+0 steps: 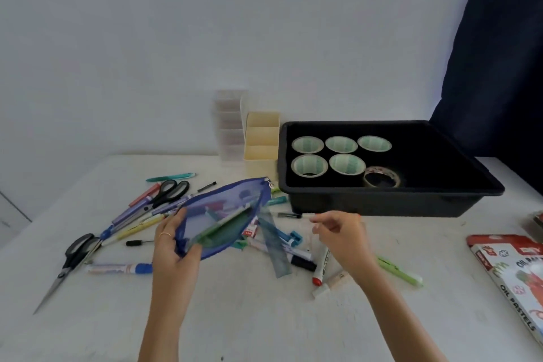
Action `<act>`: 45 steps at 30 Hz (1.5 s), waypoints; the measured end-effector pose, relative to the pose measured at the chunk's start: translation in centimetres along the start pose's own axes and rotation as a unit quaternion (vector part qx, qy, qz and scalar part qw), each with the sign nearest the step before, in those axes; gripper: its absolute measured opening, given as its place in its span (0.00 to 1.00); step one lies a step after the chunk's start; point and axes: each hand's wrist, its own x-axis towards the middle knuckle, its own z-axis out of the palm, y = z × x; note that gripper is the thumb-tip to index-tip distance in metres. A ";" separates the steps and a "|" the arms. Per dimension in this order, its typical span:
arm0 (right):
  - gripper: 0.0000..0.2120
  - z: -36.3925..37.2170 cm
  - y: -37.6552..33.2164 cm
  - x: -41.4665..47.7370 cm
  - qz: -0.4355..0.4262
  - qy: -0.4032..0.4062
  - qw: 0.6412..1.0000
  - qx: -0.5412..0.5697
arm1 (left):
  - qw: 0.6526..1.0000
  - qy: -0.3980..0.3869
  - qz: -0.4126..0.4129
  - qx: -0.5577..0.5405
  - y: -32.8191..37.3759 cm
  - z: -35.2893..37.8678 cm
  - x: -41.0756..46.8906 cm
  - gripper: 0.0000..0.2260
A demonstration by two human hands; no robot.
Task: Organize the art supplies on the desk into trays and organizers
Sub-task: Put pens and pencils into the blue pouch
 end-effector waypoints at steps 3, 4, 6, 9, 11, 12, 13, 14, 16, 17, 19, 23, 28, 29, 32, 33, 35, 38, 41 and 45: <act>0.08 3.2 -0.1 -0.4 0.011 -0.035 0.997 -0.061 | 0.999 0.027 -0.011 -0.016 -0.4 -1.1 0.2 0.25; 0.08 4.3 -0.3 -0.5 0.010 -0.052 0.996 -0.072 | 0.999 0.034 -0.017 -0.018 -0.6 -1.4 0.2 0.25; 0.14 6.5 -0.5 -0.6 0.008 -0.073 0.991 -0.111 | 0.998 0.044 -0.026 -0.023 -0.8 -1.9 0.2 0.25; 0.21 8.1 -0.1 -0.4 0.012 -0.069 0.981 -0.178 | 0.997 0.053 -0.037 -0.032 -1.0 -2.5 -0.1 0.25; 0.20 8.2 0.0 -0.1 0.048 -0.071 0.985 -0.152 | 0.997 0.054 -0.036 -0.029 -0.9 -2.7 -0.3 0.25; 0.19 8.1 0.0 0.0 0.067 -0.073 0.986 -0.131 | 0.998 0.053 -0.036 -0.028 -1.0 -2.8 -0.3 0.25; 0.16 7.8 -0.2 0.2 0.075 -0.074 0.988 -0.116 | 0.998 0.053 -0.036 -0.027 -1.1 -2.9 -0.3 0.25; 0.14 7.3 -0.4 0.3 0.075 -0.071 0.990 -0.098 | 0.998 0.051 -0.037 -0.026 -1.1 -3.0 -0.3 0.25; 0.09 5.9 -1.2 0.3 0.052 -0.042 0.997 -0.047 | 0.998 0.048 -0.036 -0.026 -1.3 -3.1 -0.3 0.25; 0.06 5.1 -1.9 0.0 0.034 -0.024 0.999 -0.011 | 0.998 0.046 -0.035 -0.023 -1.4 -3.1 -0.3 0.25; 0.04 3.7 -3.8 -0.8 -0.023 -0.010 0.993 0.115 | 0.999 0.038 -0.032 -0.013 -1.3 -2.9 -0.4 0.26; 0.07 3.0 -8.2 -2.2 -0.156 -0.101 0.907 0.378 | 0.999 -0.011 0.000 0.036 -0.8 -1.3 -0.6 0.27; 0.18 6.4 -7.0 -1.0 -0.267 -0.079 0.960 -0.028 | 0.998 -0.051 0.023 0.038 -0.3 0.6 -1.2 0.27; 0.20 6.9 -6.1 -0.8 -0.277 -0.062 0.954 -0.100 | 0.998 -0.051 0.022 0.035 -0.3 0.7 -1.2 0.27; 0.19 6.4 -4.8 -0.7 -0.245 -0.019 0.967 -0.069 | 0.998 -0.044 0.023 0.038 -0.7 0.2 -1.0 0.27; 0.18 5.9 -4.6 -0.7 -0.230 0.001 0.972 -0.049 | 0.998 -0.039 0.021 0.042 -1.0 -0.1 -1.0 0.27; 0.15 4.7 -3.5 0.0 -0.167 0.032 0.984 -0.056 | 0.999 -0.020 0.013 0.043 -1.2 -0.7 -0.9 0.27; 0.12 3.8 -1.2 1.9 -0.042 0.013 0.992 -0.117 | 0.999 0.005 0.006 0.034 -1.4 -1.7 -0.6 0.26; 0.16 4.2 0.8 2.5 0.016 -0.099 0.981 -0.168 | 0.999 0.025 0.004 0.024 -1.5 -2.6 -0.3 0.26; 0.17 5.4 1.7 2.2 0.010 -0.105 0.979 -0.176 | 0.999 0.043 -0.002 0.017 -2.0 -3.2 -0.1 0.27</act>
